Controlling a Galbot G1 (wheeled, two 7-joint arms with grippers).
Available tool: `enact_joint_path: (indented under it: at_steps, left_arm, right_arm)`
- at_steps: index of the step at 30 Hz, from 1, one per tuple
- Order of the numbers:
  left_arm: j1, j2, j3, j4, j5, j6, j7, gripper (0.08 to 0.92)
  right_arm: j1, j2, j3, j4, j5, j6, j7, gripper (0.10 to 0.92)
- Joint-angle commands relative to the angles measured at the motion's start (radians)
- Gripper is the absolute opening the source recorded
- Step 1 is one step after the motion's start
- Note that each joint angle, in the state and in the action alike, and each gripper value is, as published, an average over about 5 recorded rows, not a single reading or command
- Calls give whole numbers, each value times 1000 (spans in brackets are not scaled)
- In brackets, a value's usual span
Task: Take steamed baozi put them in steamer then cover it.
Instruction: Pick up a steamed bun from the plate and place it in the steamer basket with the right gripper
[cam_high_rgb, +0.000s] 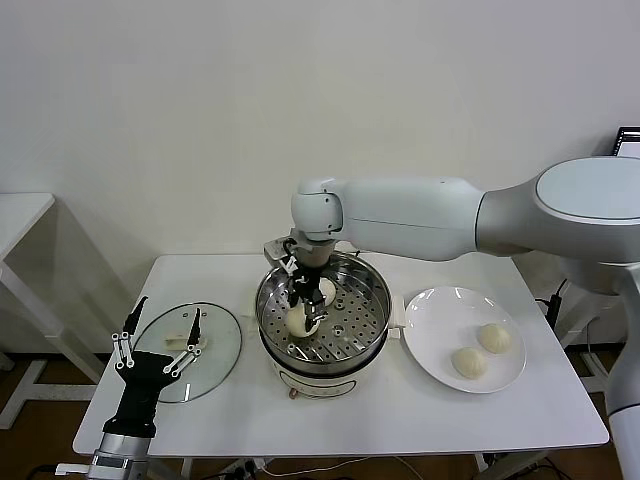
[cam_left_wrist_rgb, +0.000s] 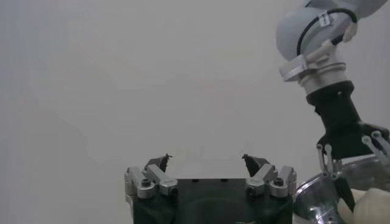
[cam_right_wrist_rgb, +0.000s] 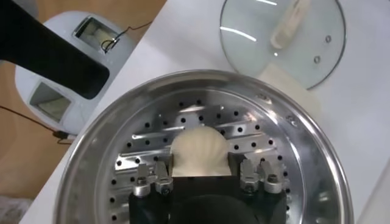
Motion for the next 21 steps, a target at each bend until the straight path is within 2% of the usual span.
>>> enact_joint_path:
  at_steps: [1,9,17,21]
  left_arm:
    - [-1,0,2,2,1,-1,0,823]
    - [-2,0,3,3,2,-2,-1,823]
    - [-3,1,5,7,4,0,-1,823]
    - [-3,1,6,6,4,2,-1,823]
  right_arm:
    - [-21,19,-2,-8,-3,-4,27,628]
    - [-36,23,4,-16,1,-3,58,647]
    - [-32,-9,27,8,-9,0,83,809]
    - [2,-86,54,64,-29,2,58,822]
